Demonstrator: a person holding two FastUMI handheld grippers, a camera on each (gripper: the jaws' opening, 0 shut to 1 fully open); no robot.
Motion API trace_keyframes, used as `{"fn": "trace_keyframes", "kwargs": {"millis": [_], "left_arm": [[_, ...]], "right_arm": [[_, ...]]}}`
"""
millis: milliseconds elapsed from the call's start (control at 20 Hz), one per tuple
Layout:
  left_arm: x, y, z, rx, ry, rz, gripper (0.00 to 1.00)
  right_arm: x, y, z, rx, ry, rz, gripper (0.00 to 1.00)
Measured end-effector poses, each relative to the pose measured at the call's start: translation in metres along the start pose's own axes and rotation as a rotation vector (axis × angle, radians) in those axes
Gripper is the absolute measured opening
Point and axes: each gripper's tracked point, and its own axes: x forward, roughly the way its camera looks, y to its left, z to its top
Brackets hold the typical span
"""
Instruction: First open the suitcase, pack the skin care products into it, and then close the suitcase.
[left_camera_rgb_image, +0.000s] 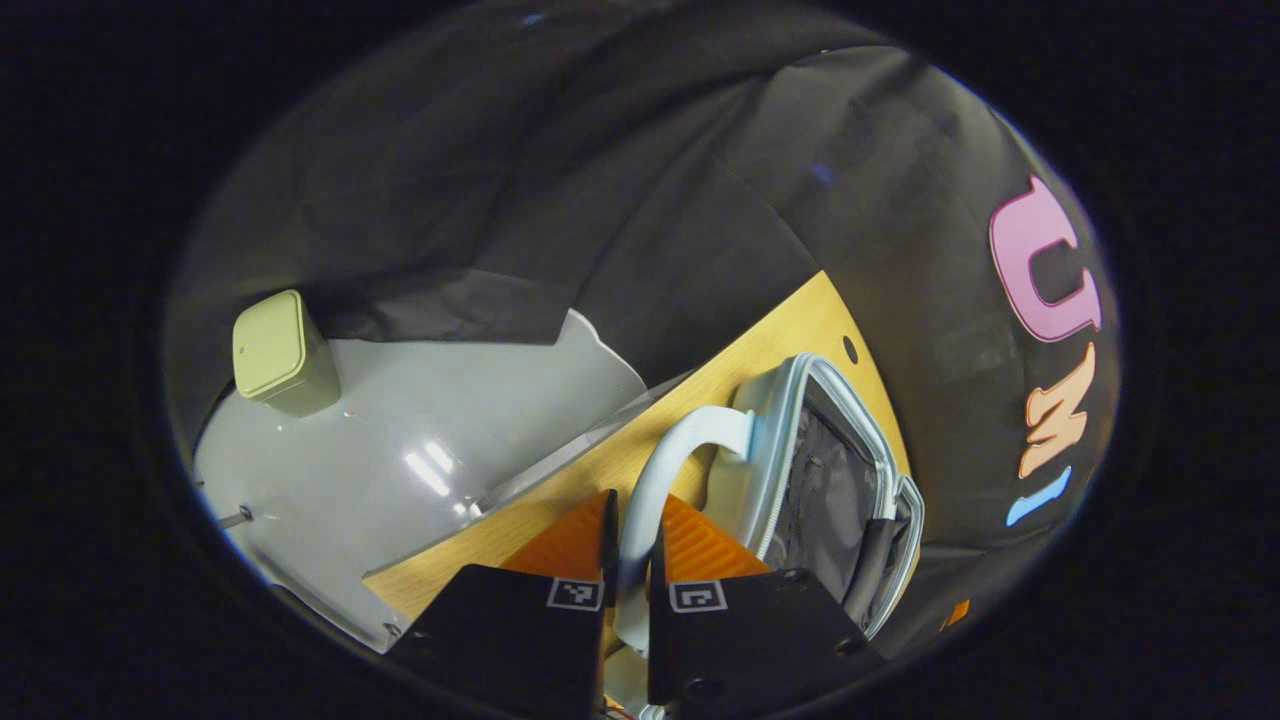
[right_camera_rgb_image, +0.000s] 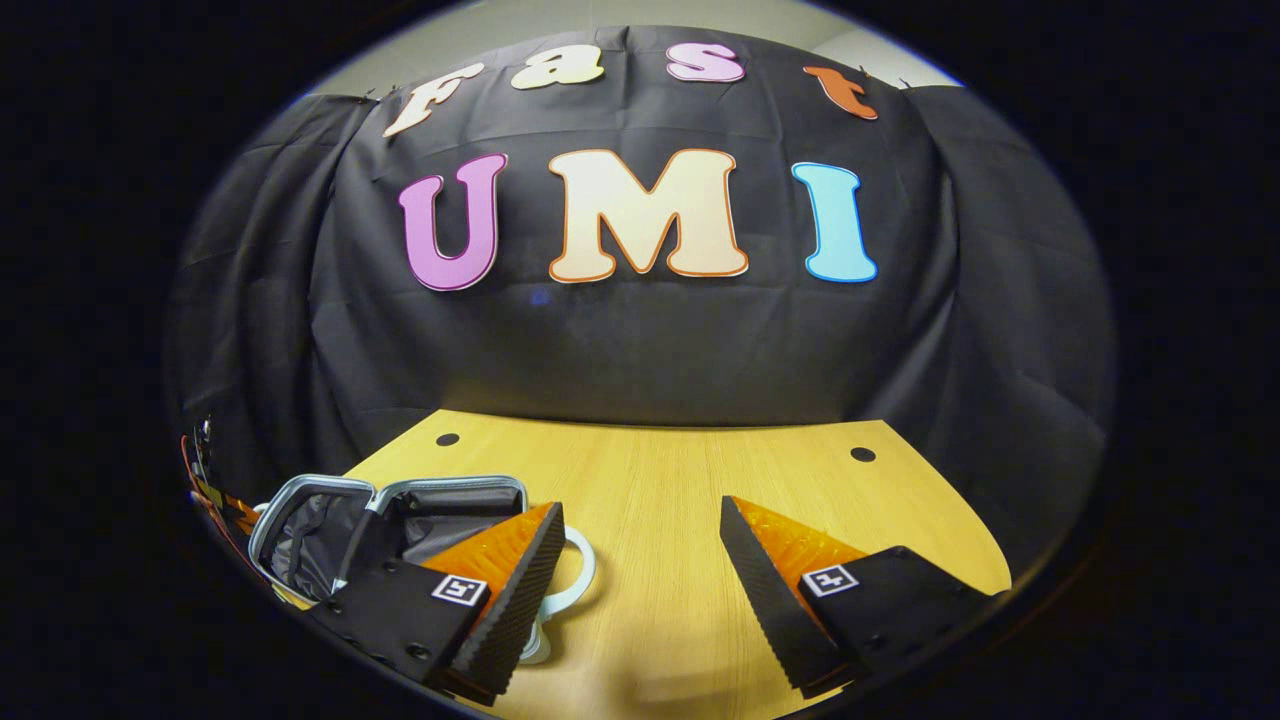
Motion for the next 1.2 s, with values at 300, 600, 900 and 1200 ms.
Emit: {"fn": "trace_keyframes", "kwargs": {"millis": [300, 600, 900, 1200], "left_arm": [[-0.041, -0.044, 0.015, 0.094, -0.05, -0.023, 0.06], [-0.113, -0.146, 0.036, 0.147, -0.161, -0.138, 0.06], [-0.149, -0.279, -0.002, 0.268, -0.188, -0.259, 0.06], [-0.133, -0.412, -0.093, 0.397, -0.092, -0.417, 0.06]], "right_arm": [[-0.005, -0.008, 0.004, 0.022, -0.026, 0.009, 0.98], [-0.012, -0.04, 0.013, 0.054, -0.065, 0.025, 0.98], [-0.024, -0.103, 0.026, 0.082, -0.094, 0.012, 0.98], [-0.039, -0.148, 0.035, 0.104, -0.12, 0.004, 0.98]]}}
